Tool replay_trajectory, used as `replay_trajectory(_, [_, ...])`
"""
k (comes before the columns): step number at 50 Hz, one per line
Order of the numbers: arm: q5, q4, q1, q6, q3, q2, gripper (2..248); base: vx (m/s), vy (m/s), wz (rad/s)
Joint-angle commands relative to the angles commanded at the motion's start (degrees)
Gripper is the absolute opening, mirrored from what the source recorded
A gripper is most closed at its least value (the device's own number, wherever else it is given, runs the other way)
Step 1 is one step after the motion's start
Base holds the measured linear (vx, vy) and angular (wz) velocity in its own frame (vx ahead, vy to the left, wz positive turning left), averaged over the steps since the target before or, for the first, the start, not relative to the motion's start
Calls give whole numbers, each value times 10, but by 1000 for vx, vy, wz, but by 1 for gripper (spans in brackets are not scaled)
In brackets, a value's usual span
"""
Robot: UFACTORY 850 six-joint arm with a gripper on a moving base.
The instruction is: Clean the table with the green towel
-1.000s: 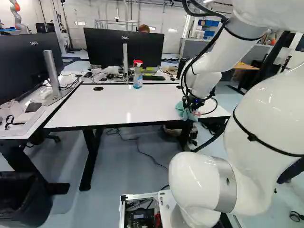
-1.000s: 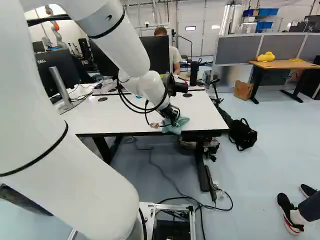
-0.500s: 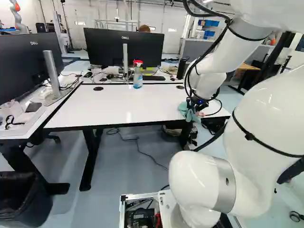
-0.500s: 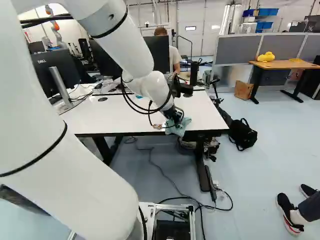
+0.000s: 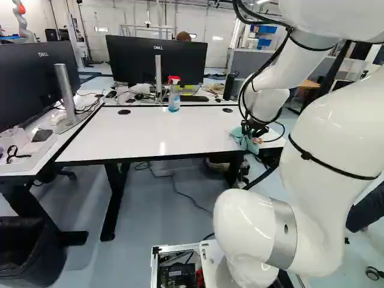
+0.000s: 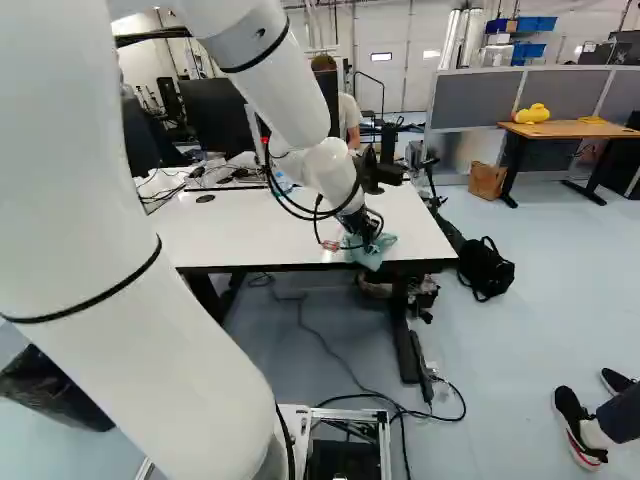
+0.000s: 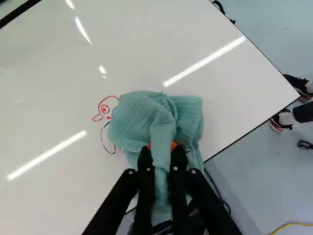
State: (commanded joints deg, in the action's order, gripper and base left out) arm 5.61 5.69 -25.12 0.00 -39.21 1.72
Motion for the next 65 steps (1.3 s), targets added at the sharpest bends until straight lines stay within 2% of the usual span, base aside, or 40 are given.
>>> replay_trajectory(42, [0,0,33,0,-117,105,37,0,0,0])
replay_trajectory(65, [0,0,71,0,-151,135,37,0,0,0])
